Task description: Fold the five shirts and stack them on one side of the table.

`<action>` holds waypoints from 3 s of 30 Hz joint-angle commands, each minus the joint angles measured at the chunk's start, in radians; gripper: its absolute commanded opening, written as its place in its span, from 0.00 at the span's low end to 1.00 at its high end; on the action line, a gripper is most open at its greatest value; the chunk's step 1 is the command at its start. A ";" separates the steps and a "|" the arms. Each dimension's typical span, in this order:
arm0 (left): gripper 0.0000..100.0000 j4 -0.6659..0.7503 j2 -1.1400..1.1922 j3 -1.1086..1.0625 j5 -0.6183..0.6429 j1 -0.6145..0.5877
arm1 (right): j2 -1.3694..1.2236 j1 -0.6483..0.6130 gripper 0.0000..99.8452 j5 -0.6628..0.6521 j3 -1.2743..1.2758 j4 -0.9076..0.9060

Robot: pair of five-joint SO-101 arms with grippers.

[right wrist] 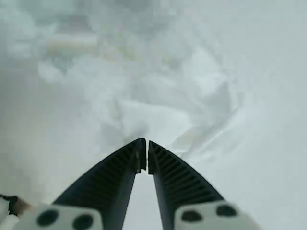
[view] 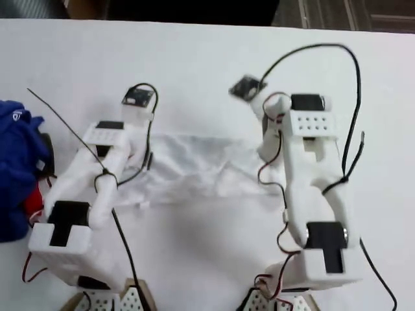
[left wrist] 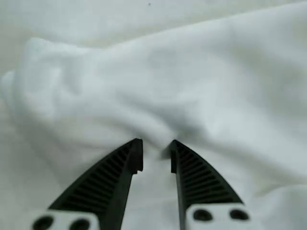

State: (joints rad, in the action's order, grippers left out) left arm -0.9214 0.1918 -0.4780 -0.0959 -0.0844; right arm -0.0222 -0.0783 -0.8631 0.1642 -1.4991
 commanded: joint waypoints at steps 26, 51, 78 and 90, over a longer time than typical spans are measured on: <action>0.11 0.031 -0.003 -0.002 0.006 -0.011 | -0.183 -0.191 0.02 0.051 0.169 0.648; 0.11 0.031 -0.003 -0.002 0.006 -0.011 | 0.008 0.013 0.02 0.091 -0.041 0.214; 0.11 0.029 0.005 0.013 0.008 -0.005 | -0.073 0.004 0.21 0.129 0.087 0.309; 0.11 0.029 0.005 0.013 0.008 -0.005 | -0.242 0.013 0.15 0.130 0.071 0.433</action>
State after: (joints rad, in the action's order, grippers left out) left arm -0.9214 0.1918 -0.4780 -0.0959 -0.0844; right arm -0.2202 -0.0660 -0.7357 0.2731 -1.0894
